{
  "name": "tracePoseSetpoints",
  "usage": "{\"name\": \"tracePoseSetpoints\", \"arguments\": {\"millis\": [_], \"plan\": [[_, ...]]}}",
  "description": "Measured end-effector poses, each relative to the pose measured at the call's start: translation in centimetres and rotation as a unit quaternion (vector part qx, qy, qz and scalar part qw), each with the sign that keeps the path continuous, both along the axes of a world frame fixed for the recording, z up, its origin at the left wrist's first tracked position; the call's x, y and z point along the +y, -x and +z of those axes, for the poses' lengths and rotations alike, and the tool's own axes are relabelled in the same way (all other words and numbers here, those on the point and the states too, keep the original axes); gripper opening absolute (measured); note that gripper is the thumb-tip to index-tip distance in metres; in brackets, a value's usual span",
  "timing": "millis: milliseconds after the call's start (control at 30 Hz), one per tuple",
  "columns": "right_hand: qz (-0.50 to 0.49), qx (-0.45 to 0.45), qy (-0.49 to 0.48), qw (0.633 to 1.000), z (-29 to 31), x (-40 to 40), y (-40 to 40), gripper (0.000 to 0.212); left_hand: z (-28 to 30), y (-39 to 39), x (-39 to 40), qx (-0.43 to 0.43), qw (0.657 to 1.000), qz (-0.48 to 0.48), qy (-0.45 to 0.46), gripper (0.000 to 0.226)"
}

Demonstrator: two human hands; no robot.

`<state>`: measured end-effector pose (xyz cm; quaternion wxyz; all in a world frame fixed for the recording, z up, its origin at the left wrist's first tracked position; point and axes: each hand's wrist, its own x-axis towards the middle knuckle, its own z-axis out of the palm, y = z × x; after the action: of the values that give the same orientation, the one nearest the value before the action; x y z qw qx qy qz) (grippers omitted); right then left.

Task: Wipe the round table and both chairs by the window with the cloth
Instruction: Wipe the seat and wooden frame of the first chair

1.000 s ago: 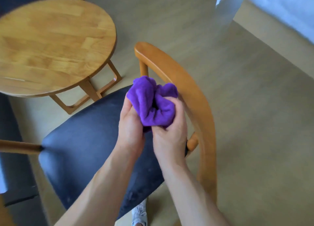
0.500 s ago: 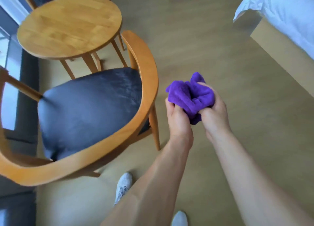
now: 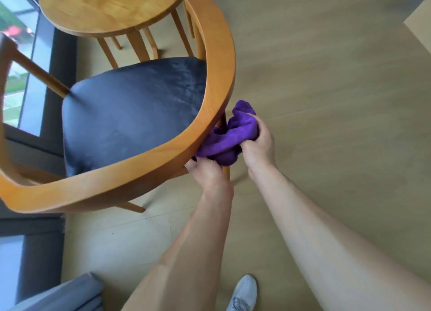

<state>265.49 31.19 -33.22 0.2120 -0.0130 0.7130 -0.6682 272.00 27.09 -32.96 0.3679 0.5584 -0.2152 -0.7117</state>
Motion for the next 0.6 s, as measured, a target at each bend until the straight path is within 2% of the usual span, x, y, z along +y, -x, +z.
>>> {"name": "tracePoseSetpoints", "arguments": {"millis": [67,133,200,267,333,400,467,500,533,600], "plan": [[-0.003,-0.016,-0.006,1.0,-0.5,-0.5,0.1,0.052,-0.7,-0.2,-1.0,0.007,0.998,0.045,-0.049,0.034],[-0.008,-0.016,0.002,1.0,-0.8,-1.1,0.2,0.052,-1.1,0.2,-2.6,0.014,0.997,0.05,-0.062,0.028],[-0.018,0.002,0.027,0.999,-0.7,-2.0,0.9,0.058,-1.4,1.6,-4.2,0.029,0.998,-0.01,-0.047,0.018],[-0.004,0.008,0.065,0.998,-0.9,-3.3,1.6,0.065,-1.6,3.4,-5.1,0.03,0.991,-0.131,-0.022,0.022],[0.027,-0.012,0.086,0.996,-2.1,-4.7,1.8,0.064,-2.5,4.5,-5.3,0.014,0.982,-0.188,0.001,0.027],[0.051,-0.041,0.058,0.996,-3.8,-5.3,1.4,0.056,-4.1,4.5,-5.3,-0.033,0.976,-0.209,0.044,0.025],[0.075,-0.075,-0.001,0.994,-5.3,-4.8,0.5,0.053,-4.7,3.4,-5.0,-0.091,0.952,-0.27,0.112,0.017],[0.088,-0.089,-0.024,0.992,-6.0,-4.3,0.0,0.054,-4.4,2.7,-4.9,-0.1,0.939,-0.304,0.124,0.021],[0.098,-0.096,-0.039,0.99,-6.4,-3.8,-0.3,0.057,-4.0,2.3,-4.8,-0.094,0.935,-0.325,0.108,0.025],[0.094,-0.083,-0.044,0.991,-6.1,-3.5,-0.2,0.064,-3.4,2.5,-5.0,-0.057,0.953,-0.295,0.047,0.024]]}}
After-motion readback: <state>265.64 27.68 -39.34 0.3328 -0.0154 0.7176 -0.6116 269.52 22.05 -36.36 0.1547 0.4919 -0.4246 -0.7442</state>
